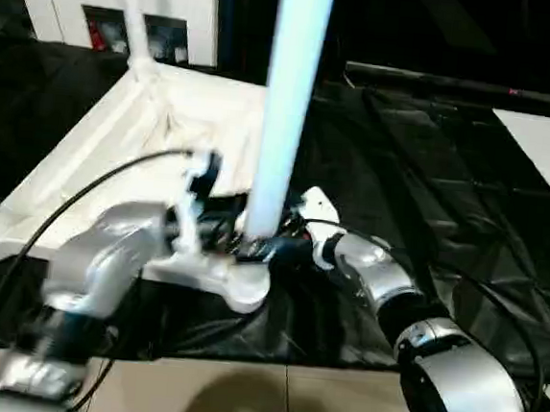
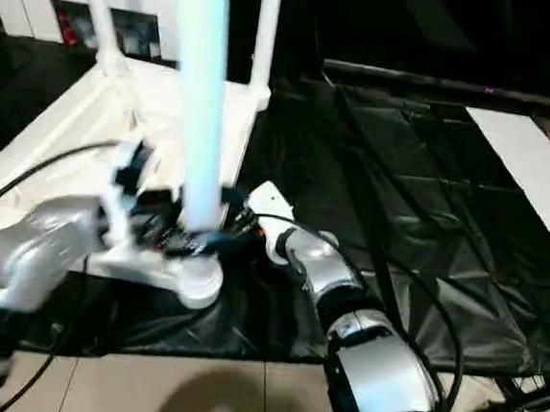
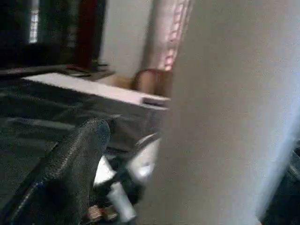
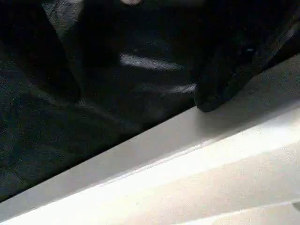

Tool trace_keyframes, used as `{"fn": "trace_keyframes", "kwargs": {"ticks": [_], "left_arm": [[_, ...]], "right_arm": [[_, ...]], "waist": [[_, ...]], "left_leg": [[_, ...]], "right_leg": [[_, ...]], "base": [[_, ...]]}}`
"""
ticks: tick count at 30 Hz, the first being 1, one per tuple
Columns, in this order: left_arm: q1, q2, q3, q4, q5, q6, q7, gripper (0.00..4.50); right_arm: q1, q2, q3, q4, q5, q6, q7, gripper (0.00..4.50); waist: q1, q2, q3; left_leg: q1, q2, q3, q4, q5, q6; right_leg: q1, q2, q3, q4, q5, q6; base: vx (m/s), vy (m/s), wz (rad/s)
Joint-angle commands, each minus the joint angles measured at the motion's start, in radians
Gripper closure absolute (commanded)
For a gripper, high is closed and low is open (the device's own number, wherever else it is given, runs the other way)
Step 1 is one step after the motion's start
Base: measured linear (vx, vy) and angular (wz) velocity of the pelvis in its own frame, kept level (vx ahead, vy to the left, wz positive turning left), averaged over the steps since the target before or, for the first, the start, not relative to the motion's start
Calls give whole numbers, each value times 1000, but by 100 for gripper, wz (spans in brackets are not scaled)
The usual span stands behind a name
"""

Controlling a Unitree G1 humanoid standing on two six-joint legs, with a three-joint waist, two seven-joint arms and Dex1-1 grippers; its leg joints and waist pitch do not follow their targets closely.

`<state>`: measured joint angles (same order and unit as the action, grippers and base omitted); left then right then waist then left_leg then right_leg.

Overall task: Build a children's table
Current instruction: Rotate table base

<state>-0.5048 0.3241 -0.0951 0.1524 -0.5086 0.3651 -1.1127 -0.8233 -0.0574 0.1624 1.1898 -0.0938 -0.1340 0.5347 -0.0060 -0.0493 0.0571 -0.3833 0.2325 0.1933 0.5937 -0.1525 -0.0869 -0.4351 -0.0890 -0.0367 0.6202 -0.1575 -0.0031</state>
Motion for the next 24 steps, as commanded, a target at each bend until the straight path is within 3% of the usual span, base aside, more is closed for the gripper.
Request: {"fn": "trace_keyframes", "kwargs": {"ticks": [1, 2, 4, 5, 6, 7, 8, 9, 10, 11, 13, 16, 17, 18, 19, 20, 21, 23, 24], "left_arm": [[-28, -8, -7, 43, 48, -59, 39, 0], [-33, -10, -1, 56, 52, -73, 42, 0], [-32, 2, 1, 77, 65, -96, 23, 0], [-31, 8, -2, 84, 72, -101, 13, 0], [-24, 35, -16, 102, 97, -121, -13, 0], [-24, 35, -16, 102, 97, -121, -13, 0], [-20, 70, -30, 132, 115, -139, -62, 0], [-18, 97, -39, 154, 126, -144, -96, 0], [-20, 113, -45, 176, 137, -159, -117, 0], [-20, 113, -45, 176, 137, -159, -117, 0], [-35, 169, -67, 253, 178, -209, -188, 0], [-46, 184, -78, 284, 196, -227, -209, 0], [-66, 203, -105, 340, 241, -278, -233, 17], [-67, 204, -107, 343, 243, -280, -234, 27], [-91, 219, -136, 392, 288, -320, -246, 33], [-91, 219, -136, 392, 288, -320, -246, 33], [-106, 224, -151, 421, 309, -341, -255, 37], [-151, 244, -197, 515, 388, -412, -248, 55], [-165, 248, -211, 547, 415, -431, -243, 76]], "right_arm": [[2, -29, -28, -32, 18, -30, 16, 3], [7, -43, -35, -35, 23, -36, 24, 3], [33, -98, -51, -70, 42, -51, 87, 3], [40, -112, -54, -81, 47, -55, 106, 3], [63, -149, -64, -120, 64, -49, 163, 3], [63, -149, -64, -120, 64, -49, 163, 3], [92, -192, -66, -168, 74, -52, 217, 3], [115, -224, -65, -204, 77, -53, 252, 3], [129, -243, -62, -227, 78, -55, 272, 3], [129, -243, -62, -227, 78, -55, 272, 3], [189, -318, -48, -313, 76, -55, 343, 3], [207, -341, -38, -338, 71, -58, 369, 3], [232, -367, -29, -378, 66, -58, 403, 1], [233, -369, -29, -380, 66, -57, 405, 0], [254, -390, -24, -424, 75, -43, 442, 0], [254, -390, -24, -424, 75, -43, 442, 0], [267, -400, -24, -459, 89, -22, 468, 0], [309, -429, -23, -580, 134, 50, 543, 0], [320, -438, -23, -613, 147, 70, 561, 0]], "waist": [[8, 23, -76], [14, 37, -76], [18, 38, -76], [19, 33, -76], [25, 39, -75], [25, 39, -76], [28, 46, -75], [30, 42, -74], [33, 46, -75], [33, 43, -76], [36, 44, -73], [38, 46, -73], [43, 71, -70], [38, 58, -71], [39, 55, -72], [42, 55, -73], [43, 62, -72], [48, 61, -74], [45, 66, -74]], "left_leg": [[21, -13, 5, -64, -338, -13], [23, -13, 4, -63, -331, -12], [23, -13, 5, -62, -337, -9], [23, -14, 7, -62, -337, 0], [21, -16, 6, -61, -335, 13], [21, -15, 7, -61, -338, 12], [22, -16, 7, -61, -342, 8], [23, -16, 8, -60, -348, 11], [19, -17, 6, -61, -342, 9], [18, -16, 7, -59, -336, 9], [21, -18, 8, -58, -351, 13], [20, -16, 8, -58, -361, 6], [27, -18, 5, -60, -385, 4], [28, -17, 7, -58, -404, 3], [23, -19, 5, -60, -396, 6], [24, -18, 5, -59, -390, 8], [24, -20, 5, -59, -389, 11], [25, -18, 6, -58, -383, 19], [21, -20, 4, -61, -380, 22]], "right_leg": [[60, -14, 20, -65, -182, -222], [60, -17, 21, -62, -177, -226], [61, -14, 19, -63, -164, -233], [62, -11, 19, -66, -161, -233], [65, -12, 18, -68, -175, -229], [64, -12, 18, -67, -183, -227], [63, -10, 16, -70, -193, -228], [62, -8, 16, -73, -203, -223], [67, -8, 14, -67, -210, -217], [65, -9, 14, -69, -216, -219], [62, -7, 14, -75, -247, -213], [58, -11, 15, -76, -296, -211], [53, -9, 13, -83, -325, -201], [52, -7, 13, -83, -322, -199], [58, -6, 12, -83, -324, -194], [56, -8, 13, -82, -324, -189], [56, -7, 13, -83, -324, -189], [57, -5, 13, -82, -303, -190], [62, -4, 12, -84, -292, -187]], "base": [[0, 0, 0], [0, 0, 0], [0, 0, 0], [0, 0, 0], [0, 0, 0], [0, 0, 0], [0, 0, 0], [0, 0, 0], [0, 0, 0], [0, 0, 0], [0, 0, 0], [0, 0, 0], [0, 0, 0], [0, 0, 0], [0, 0, 0], [0, 0, 0], [0, 0, 0], [0, 0, 0], [0, 0, 0]]}}
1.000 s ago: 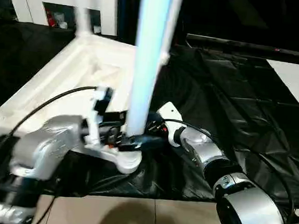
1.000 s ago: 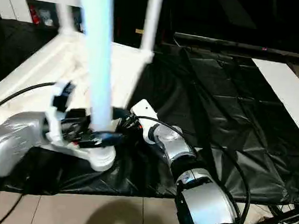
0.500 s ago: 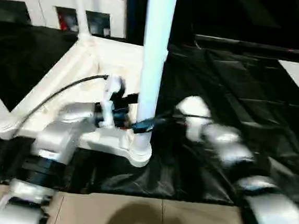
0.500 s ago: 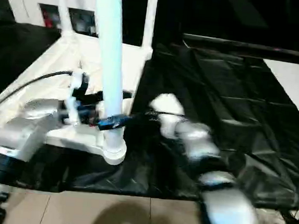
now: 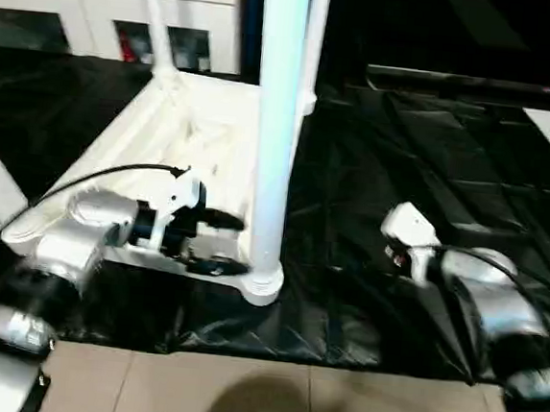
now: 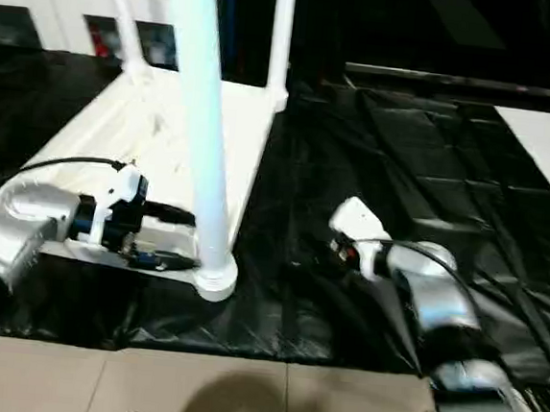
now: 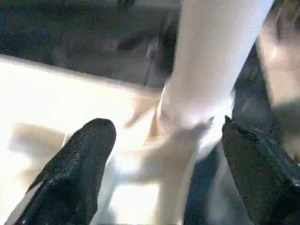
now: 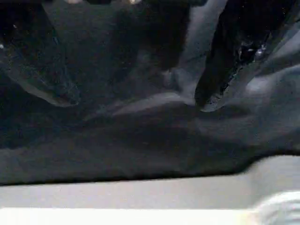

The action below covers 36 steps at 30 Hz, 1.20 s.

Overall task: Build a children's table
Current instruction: Rotate table base

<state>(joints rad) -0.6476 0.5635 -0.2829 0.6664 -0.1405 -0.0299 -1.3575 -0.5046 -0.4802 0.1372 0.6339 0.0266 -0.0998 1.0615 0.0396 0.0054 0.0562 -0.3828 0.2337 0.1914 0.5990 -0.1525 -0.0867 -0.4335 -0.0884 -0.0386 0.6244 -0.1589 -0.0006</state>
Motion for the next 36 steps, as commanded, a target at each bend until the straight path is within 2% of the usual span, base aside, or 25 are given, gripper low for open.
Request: {"fn": "trace_keyframes", "kwargs": {"ticks": [1, 2, 3, 6, 7, 8, 10, 11, 15, 18, 19, 20, 21, 24, 25, 26, 27, 30, 31, 32, 33, 36], "left_arm": [[-33, 11, -32, 58, 65, -54, 6, 76], [-41, 11, -38, 75, 73, -62, 5, 78], [-53, 6, -39, 97, 77, -66, -7, 89], [-77, -2, -44, 135, 74, -39, -60, 119], [-83, -4, -46, 145, 81, -48, -57, 125], [-88, -6, -47, 156, 83, -54, -62, 135], [-99, -10, -50, 178, 89, -64, -67, 159], [-106, -13, -52, 192, 92, -69, -69, 164], [-141, -18, -62, 272, 116, -84, -121, 194], [-141, -3, -77, 278, 126, -53, -178, 205], [-140, -3, -76, 279, 127, -51, -184, 222], [-138, -3, -75, 279, 127, -51, -189, 238], [-138, -4, -74, 279, 127, -52, -190, 246], [-139, -10, -70, 299, 139, -84, -157, 244], [-146, -16, -66, 320, 147, -104, -147, 264], [-151, -21, -62, 339, 152, -128, -131, 264], [-153, -22, -59, 345, 153, -131, -128, 281], [-161, -22, -56, 360, 161, -132, -139, 284], [-162, -22, -56, 360, 161, -132, -139, 313], [-163, -21, -55, 362, 163, -132, -141, 313], [-164, -21, -54, 364, 163, -132, -140, 326], [-169, -21, -51, 374, 164, -131, -141, 330]], "right_arm": [[9, -21, 2, -80, 35, 52, 48, 0], [13, -26, 4, -96, 41, 67, 58, 0], [20, -34, 5, -117, 46, 83, 72, 0], [34, -52, 16, -160, 54, 105, 101, 0], [36, -55, 16, -166, 54, 105, 102, 0], [38, -56, 15, -173, 54, 108, 103, 0], [44, -59, 12, -187, 56, 117, 107, 0], [48, -61, 12, -195, 58, 122, 111, 0], [85, -86, 18, -287, 77, 195, 136, 0], [97, -94, 22, -319, 85, 221, 141, 0], [98, -94, 22, -322, 84, 223, 141, 0], [99, -94, 22, -323, 82, 224, 140, 0], [99, -94, 22, -323, 81, 224, 140, 0], [91, -91, 24, -313, 72, 219, 138, 0], [92, -92, 26, -321, 72, 228, 135, 0], [92, -92, 26, -328, 72, 236, 133, 0], [92, -92, 27, -330, 72, 238, 132, 0], [93, -92, 30, -346, 77, 254, 131, 0], [93, -92, 30, -347, 77, 254, 131, 0], [95, -92, 30, -350, 78, 257, 132, 0], [96, -92, 30, -352, 77, 257, 131, 0], [98, -91, 33, -357, 81, 261, 131, 0]], "waist": [[1, 11, -75], [2, 10, -76], [2, 18, -75], [4, 13, -77], [5, 23, -77], [2, 19, -77], [2, 16, -76], [3, 22, -76], [7, 20, -75], [7, 21, -74], [6, 22, -74], [6, 16, -74], [8, 19, -74], [9, 21, -74], [9, 20, -74], [9, 19, -74], [11, 20, -74], [13, 19, -74], [14, 19, -75], [13, 13, -75], [15, 17, -74], [16, 17, -73]], "left_leg": [[20, -19, 4, -66, -377, 18], [20, -20, 5, -64, -367, 19], [17, -20, 3, -66, -359, 14], [19, -20, 6, -63, -352, 16], [20, -19, 5, -63, -355, 13], [20, -19, 5, -62, -364, 12], [20, -20, 6, -62, -364, 15], [20, -22, 6, -62, -365, 15], [21, -22, 5, -64, -369, 19], [21, -19, 4, -66, -371, 15], [21, -19, 3, -66, -377, 12], [21, -19, 5, -65, -378, 13], [22, -18, 4, -66, -376, 11], [23, -17, 3, -66, -386, 8], [23, -18, 4, -66, -386, 8], [22, -19, 4, -65, -383, 9], [22, -19, 3, -66, -379, 8], [21, -19, 3, -66, -371, 9], [21, -18, 3, -66, -369, 9], [20, -18, 4, -66, -365, 10], [21, -17, 4, -66, -364, 10], [22, -17, 4, -66, -371, 8]], "right_leg": [[61, -8, 14, -84, -283, -192], [60, -8, 14, -84, -274, -196], [62, -12, 14, -82, -270, -206], [61, -12, 14, -81, -245, -229], [61, -13, 14, -79, -244, -234], [61, -13, 13, -81, -246, -235], [62, -13, 13, -83, -253, -233], [61, -13, 13, -85, -269, -230], [63, -12, 13, -89, -284, -216], [62, -14, 13, -89, -288, -223], [61, -16, 13, -90, -297, -224], [61, -16, 13, -91, -302, -223], [60, -17, 14, -90, -306, -223], [58, -17, 13, -90, -311, -223], [58, -16, 13, -90, -311, -219], [59, -16, 13, -92, -311, -217], [60, -16, 13, -91, -308, -213], [61, -16, 14, -89, -293, -216], [61, -17, 14, -89, -289, -218], [61, -17, 14, -89, -286, -219], [60, -18, 14, -88, -289, -220], [59, -19, 15, -91, -310, -214]], "base": [[0, 0, 0], [0, 0, 0], [0, 0, 0], [0, 0, 0], [0, 0, 0], [0, 0, 0], [0, 0, 0], [0, 0, 0], [0, 0, 0], [0, 0, 0], [0, 0, 0], [0, 0, 0], [0, 0, 0], [0, 0, 0], [0, 0, 0], [0, 0, 0], [0, 0, 0], [0, 0, 0], [0, 0, 0], [0, 0, 0], [0, 0, 0], [0, 0, 0]]}}
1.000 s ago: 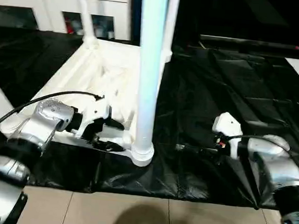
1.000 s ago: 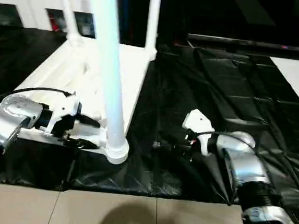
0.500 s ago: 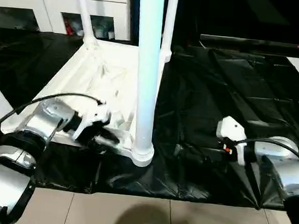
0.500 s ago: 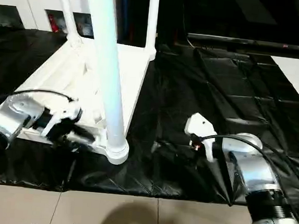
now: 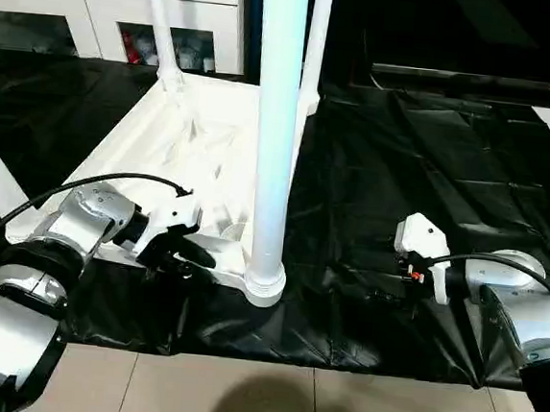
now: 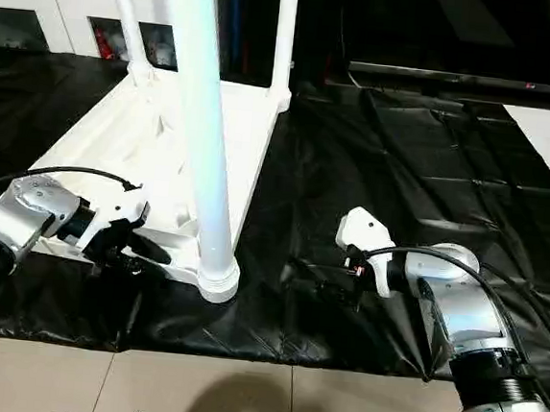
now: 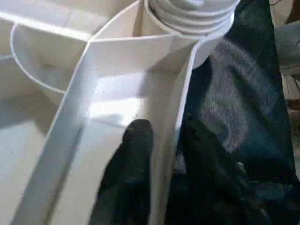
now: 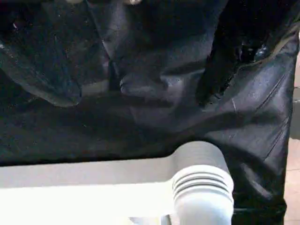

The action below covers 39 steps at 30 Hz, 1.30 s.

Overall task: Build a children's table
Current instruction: Rotate table base, then rotate leg to tighten

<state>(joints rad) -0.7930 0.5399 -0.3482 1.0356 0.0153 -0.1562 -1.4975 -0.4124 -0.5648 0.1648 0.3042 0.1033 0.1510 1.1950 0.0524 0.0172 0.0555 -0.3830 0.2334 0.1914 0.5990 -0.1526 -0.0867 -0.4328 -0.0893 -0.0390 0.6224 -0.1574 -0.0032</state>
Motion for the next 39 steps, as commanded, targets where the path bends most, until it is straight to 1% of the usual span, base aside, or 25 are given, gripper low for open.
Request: {"fn": "trace_keyframes", "kwargs": {"ticks": [1, 2, 6, 7, 8, 9, 11, 14, 16, 17, 18, 19, 21, 23, 25, 26, 29, 30, 32, 33, 34, 35, 36, 37, 39], "left_arm": [[-25, 3, 14, 8, 9, -6, -1, 330], [-27, 3, 13, 15, 12, -9, -2, 352], [-27, -5, 28, 33, 0, -8, -8, 367], [-27, -7, 31, 35, -5, -4, -12, 380], [-25, -10, 36, 37, -10, 2, -18, 380], [-25, -10, 36, 37, -10, 2, -18, 395], [-18, -27, 64, 28, -44, 40, -24, 406], [-4, -49, 77, 3, -55, 67, 14, 431], [9, -79, 77, -7, -42, 84, 101, 434], [16, -95, 82, -13, -45, 95, 128, 443], [31, -137, 98, -29, -55, 119, 185, 443], [32, -141, 99, -30, -56, 122, 190, 443], [51, -167, 89, -47, -39, 124, 219, 443], [65, -179, 75, -59, -20, 113, 229, 443], [75, -184, 66, -71, -10, 111, 233, 443], [82, -188, 60, -81, -2, 107, 241, 443], [99, -205, 51, -116, 4, 118, 257, 443], [101, -205, 50, -124, 8, 114, 265, 443], [101, -207, 49, -135, 14, 105, 281, 443], [99, -210, 51, -139, 11, 104, 286, 443], [97, -211, 52, -140, 10, 106, 287, 443], [94, -213, 55, -141, 7, 111, 291, 447], [93, -213, 55, -142, 7, 112, 292, 447], [92, -212, 55, -144, 10, 112, 295, 450], [89, -212, 56, -142, 11, 112, 295, 450]], "right_arm": [[6, -7, 6, -27, 5, 10, -3, 0], [6, -6, 7, -27, 5, 11, -3, 0], [3, -1, 10, -26, 8, 12, -2, 0], [2, 0, 11, -26, 8, 12, -2, 0], [2, 3, 13, -28, 9, 14, -3, 0], [2, 3, 13, -28, 9, 14, -3, 0], [2, 16, 16, -31, 12, 15, -7, 0], [5, 37, 16, -37, 28, 22, -9, 0], [8, 44, 22, -33, 25, 19, -12, 0], [8, 47, 25, -30, 23, 17, -14, 0], [6, 55, 28, -23, 22, 14, -16, 0], [6, 55, 29, -22, 22, 14, -16, 0], [3, 60, 32, -18, 22, 14, -16, 0], [1, 61, 32, -14, 19, 11, -20, 0], [-1, 64, 31, -10, 13, 4, -29, 0], [-6, 75, 28, 2, 5, -10, -50, 0], [-45, 138, 28, 83, -46, -84, -166, 0], [-56, 149, 30, 102, -56, -89, -190, 0], [-79, 174, 30, 144, -66, -99, -228, 0], [-89, 193, 26, 163, -59, -100, -236, 0], [-93, 199, 27, 170, -58, -101, -238, 0], [-99, 209, 30, 183, -57, -102, -240, 19], [-101, 211, 37, 190, -63, -106, -239, 19], [-102, 213, 45, 196, -68, -115, -237, 30], [-107, 227, 38, 204, -56, -119, -241, 40]], "waist": [[3, 5, -72], [4, 5, -72], [6, 4, -72], [7, 4, -72], [7, 4, -73], [7, 4, -73], [8, 5, -72], [8, 5, -75], [6, 1, -75], [6, -1, -74], [4, -5, -73], [4, -5, -72], [2, -8, -72], [-3, -8, -71], [-5, -8, -71], [-5, -5, -71], [-11, -3, -73], [-14, -1, -73], [-16, 0, -74], [-17, 1, -76], [-15, 3, -76], [-16, -1, -76], [-15, 2, -75], [-15, 2, -74], [-14, 0, -74]], "left_leg": [[23, -18, 4, -66, -373, 8], [23, -17, 4, -67, -374, 7], [22, -18, 3, -67, -374, 5], [22, -18, 4, -67, -373, 5], [22, -17, 3, -67, -369, 5], [22, -17, 3, -67, -369, 5], [22, -16, 4, -68, -367, 7], [20, -15, 4, -67, -358, 10], [19, -14, 4, -67, -353, 14], [19, -17, 5, -66, -351, 18], [16, -18, 5, -65, -349, 19], [18, -17, 5, -65, -350, 20], [14, -21, 3, -65, -346, 25], [12, -20, 2, -66, -341, 27], [16, -21, 4, -65, -345, 32], [17, -21, 4, -65, -348, 32], [18, -19, 2, -67, -356, 22], [16, -21, 1, -68, -358, 18], [23, -19, 1, -69, -375, 21], [19, -20, 0, -71, -367, 23], [22, -19, 1, -71, -367, 25], [21, -18, 1, -72, -366, 28], [23, -17, 1, -73, -380, 30], [23, -17, 1, -73, -382, 31], [22, -17, 1, -73, -379, 32]], "right_leg": [[57, -17, 15, -89, -317, -209], [57, -18, 15, -89, -319, -208], [57, -18, 15, -90, -329, -201], [57, -18, 15, -90, -328, -201], [57, -18, 15, -89, -319, -204], [57, -18, 15, -89, -319, -204], [57, -19, 15, -88, -308, -213], [60, -20, 15, -84, -268, -230], [61, -19, 15, -83, -252, -233], [61, -19, 14, -86, -264, -228], [63, -19, 14, -87, -278, -221], [62, -20, 14, -87, -288, -219], [62, -20, 12, -95, -343, -189], [62, -18, 12, -95, -339, -182], [59, -18, 13, -98, -359, -175], [57, -17, 13, -100, -368, -173], [52, -21, 12, -101, -384, -172], [53, -19, 11, -101, -382, -171], [49, -18, 13, -100, -366, -179], [54, -18, 12, -98, -349, -183], [52, -18, 13, -98, -339, -186], [52, -18, 13, -97, -328, -188], [53, -19, 13, -97, -329, -195], [52, -20, 14, -98, -329, -195], [54, -23, 15, -98, -332, -193]], "base": [[0, 0, 0], [0, 0, 0], [0, 0, 0], [0, 0, 0], [0, 0, 0], [0, 0, 0], [0, 0, 0], [0, 0, 0], [0, 0, 0], [0, 0, 0], [0, 0, 0], [0, 0, 0], [0, 0, 0], [0, 0, 0], [0, 0, 0], [0, 0, 0], [0, 0, 0], [0, 0, 0], [0, 0, 0], [0, 0, 0], [0, 0, 0], [0, 0, 0], [0, 0, 0], [0, 0, 0], [0, 0, 0]]}}
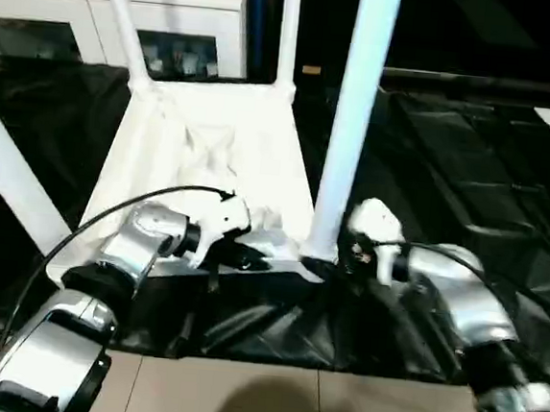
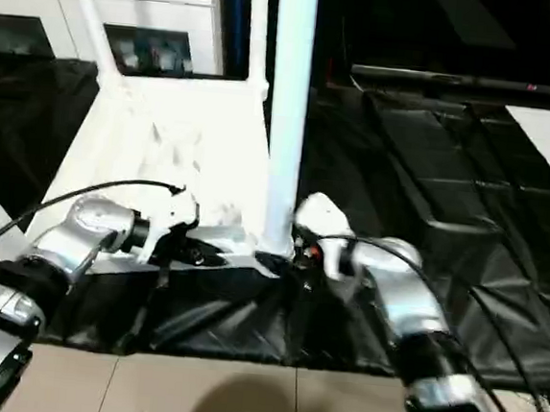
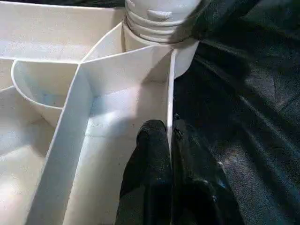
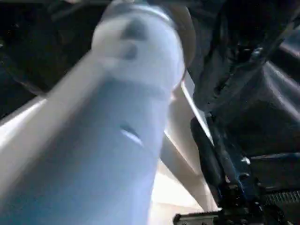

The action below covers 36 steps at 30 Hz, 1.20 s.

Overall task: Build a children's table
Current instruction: Rotate leg to tighten

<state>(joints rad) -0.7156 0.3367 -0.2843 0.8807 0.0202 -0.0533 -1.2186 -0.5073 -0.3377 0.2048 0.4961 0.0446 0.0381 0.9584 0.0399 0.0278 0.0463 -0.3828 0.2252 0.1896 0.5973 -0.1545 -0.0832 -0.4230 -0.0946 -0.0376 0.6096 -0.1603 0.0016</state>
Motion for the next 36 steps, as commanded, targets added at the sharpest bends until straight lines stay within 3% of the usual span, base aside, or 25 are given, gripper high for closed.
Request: {"fn": "trace_keyframes", "kwargs": {"ticks": [1, 6, 14, 23, 24, 25, 29, 30, 31, 32, 35, 36], "left_arm": [[13, -9, -6, 8, 8, 12, 15, 450], [17, -6, 0, -2, 17, 15, 19, 450], [8, 1, 4, -3, 9, 28, 4, 450], [15, -4, 8, -14, 17, 54, 38, 450], [21, -21, 6, -25, 24, 66, 76, 450], [23, -30, 7, -31, 26, 74, 94, 450], [40, -146, 18, -92, 36, 149, 286, 450], [41, -167, 24, -98, 33, 162, 317, 450], [45, -223, 22, -116, 40, 184, 387, 450], [45, -223, 22, -116, 40, 184, 387, 450], [42, -255, 6, -111, 67, 177, 441, 450], [42, -255, 5, -112, 69, 175, 443, 450]], "right_arm": [[-16, 6, -5, 19, 8, -11, -6, 52], [-36, 16, 1, 73, -9, -51, -14, 95], [-55, 32, -9, 125, -3, -55, -17, 172], [-37, 78, -13, 190, -4, -73, -60, 183], [-18, 94, -12, 189, -10, -71, -90, 183], [-12, 103, -13, 187, -13, -68, -110, 183], [26, 241, -45, 205, -54, -10, -427, 184], [27, 264, -50, 214, -60, -2, -479, 184], [22, 349, -45, 249, -67, -5, -572, 184], [22, 349, -45, 249, -67, -5, -572, 184], [-5, 426, -42, 284, -60, -35, -620, 184], [-15, 437, -47, 289, -55, -42, -624, 184]], "waist": [[-2, -10, -64], [-3, -7, -63], [-8, -10, -63], [-19, -13, -58], [-20, -23, -57], [-19, -20, -56], [-26, -29, -47], [-39, -32, -43], [-44, -35, -45], [-47, -32, -46], [-67, -20, -40], [-87, -10, -37]], "left_leg": [[19, -10, 2, -73, -377, 28], [19, -10, 0, -74, -381, 23], [17, -11, -1, -75, -384, 25], [21, -11, -6, -79, -438, 14], [21, -11, -6, -78, -441, 15], [23, -11, -6, -79, -444, 14], [26, -11, -10, -82, -475, -5], [29, -19, -19, -83, -518, -26], [32, -21, -21, -82, -529, -26], [36, -19, -23, -81, -537, -26], [58, -25, -37, -85, -629, -8], [64, -18, -54, -102, -715, -5]], "right_leg": [[46, -17, 13, -85, -336, -195], [46, -19, 13, -87, -356, -187], [46, -18, 12, -88, -366, -186], [38, -19, 10, -98, -459, -160], [35, -20, 10, -99, -473, -155], [33, -20, 10, -101, -486, -151], [24, -20, 7, -111, -583, -111], [23, -19, -7, -124, -688, -64], [23, -19, -11, -131, -709, -49], [20, -24, -11, -133, -714, -47], [19, -20, -46, -173, -748, -17], [38, -14, -76, -180, -690, -15]], "base": [[0, 0, 0], [0, 0, 0], [0, 0, 0], [0, 0, 0], [0, 0, 0], [0, 0, 0], [0, 0, 0], [0, 0, 0], [0, 0, 0], [0, 0, 0], [0, 0, 0], [0, 0, 0]]}}
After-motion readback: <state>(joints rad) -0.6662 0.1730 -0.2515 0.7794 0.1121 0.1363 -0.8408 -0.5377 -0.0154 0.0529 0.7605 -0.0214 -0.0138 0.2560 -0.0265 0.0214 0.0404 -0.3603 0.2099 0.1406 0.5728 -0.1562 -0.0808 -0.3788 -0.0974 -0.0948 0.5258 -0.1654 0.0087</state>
